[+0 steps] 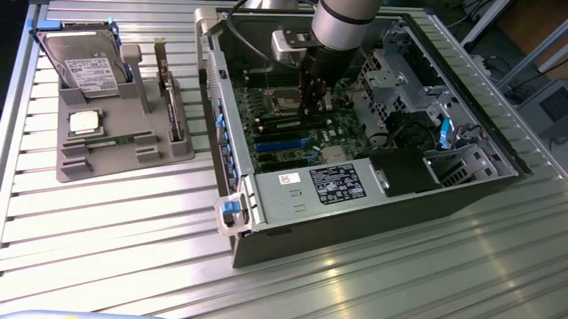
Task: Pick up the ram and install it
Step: 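Insert the ram into the slot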
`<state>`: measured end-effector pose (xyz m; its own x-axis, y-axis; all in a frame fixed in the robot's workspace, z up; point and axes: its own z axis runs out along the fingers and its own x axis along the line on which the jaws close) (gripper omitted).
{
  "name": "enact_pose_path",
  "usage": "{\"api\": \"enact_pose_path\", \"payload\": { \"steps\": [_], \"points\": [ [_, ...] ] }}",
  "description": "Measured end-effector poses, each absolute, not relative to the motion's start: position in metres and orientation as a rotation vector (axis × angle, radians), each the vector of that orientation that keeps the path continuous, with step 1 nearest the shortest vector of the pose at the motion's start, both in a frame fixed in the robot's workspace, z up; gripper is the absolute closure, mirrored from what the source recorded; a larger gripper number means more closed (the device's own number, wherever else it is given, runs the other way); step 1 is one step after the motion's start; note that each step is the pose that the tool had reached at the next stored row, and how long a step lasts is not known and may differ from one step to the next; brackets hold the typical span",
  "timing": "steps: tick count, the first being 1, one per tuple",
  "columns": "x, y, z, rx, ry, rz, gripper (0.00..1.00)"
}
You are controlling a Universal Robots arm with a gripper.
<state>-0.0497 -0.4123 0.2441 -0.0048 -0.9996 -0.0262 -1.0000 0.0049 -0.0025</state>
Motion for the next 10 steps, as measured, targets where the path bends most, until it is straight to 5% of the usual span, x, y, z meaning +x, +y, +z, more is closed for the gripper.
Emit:
{"api": "enact_pose_path", "payload": {
  "steps": [10],
  "points": [
    [-0.0498,-0.4123,0.2389,-2.201,2.212,0.028,0.81]
  ]
}}
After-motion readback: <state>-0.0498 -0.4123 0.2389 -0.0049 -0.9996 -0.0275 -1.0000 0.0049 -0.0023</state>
